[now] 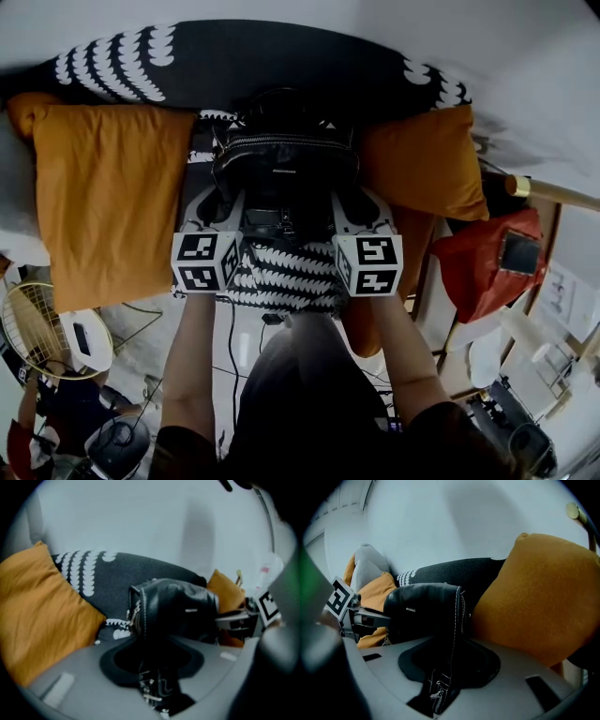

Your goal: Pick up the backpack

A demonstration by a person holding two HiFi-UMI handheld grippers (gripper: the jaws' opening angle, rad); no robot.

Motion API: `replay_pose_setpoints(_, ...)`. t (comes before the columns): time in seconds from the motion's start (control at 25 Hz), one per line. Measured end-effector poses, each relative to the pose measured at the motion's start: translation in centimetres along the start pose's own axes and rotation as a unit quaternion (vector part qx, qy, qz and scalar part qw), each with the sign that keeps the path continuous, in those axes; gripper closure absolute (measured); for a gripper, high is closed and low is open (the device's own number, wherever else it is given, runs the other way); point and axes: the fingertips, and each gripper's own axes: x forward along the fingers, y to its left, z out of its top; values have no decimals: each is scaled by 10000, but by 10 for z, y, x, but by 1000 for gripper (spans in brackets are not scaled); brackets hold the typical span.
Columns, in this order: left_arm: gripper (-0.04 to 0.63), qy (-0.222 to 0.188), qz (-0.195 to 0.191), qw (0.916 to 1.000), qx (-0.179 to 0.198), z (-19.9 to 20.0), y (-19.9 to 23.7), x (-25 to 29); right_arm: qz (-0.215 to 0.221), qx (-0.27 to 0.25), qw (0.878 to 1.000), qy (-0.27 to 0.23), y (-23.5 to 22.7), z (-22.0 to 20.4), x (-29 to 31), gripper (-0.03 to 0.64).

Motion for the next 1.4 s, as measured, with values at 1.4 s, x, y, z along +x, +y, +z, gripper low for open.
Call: replay_pose_setpoints(1.4, 535, 20, 275, 9981, -551, -23, -37, -134, 359, -330, 9986, 195, 61, 17, -97, 563)
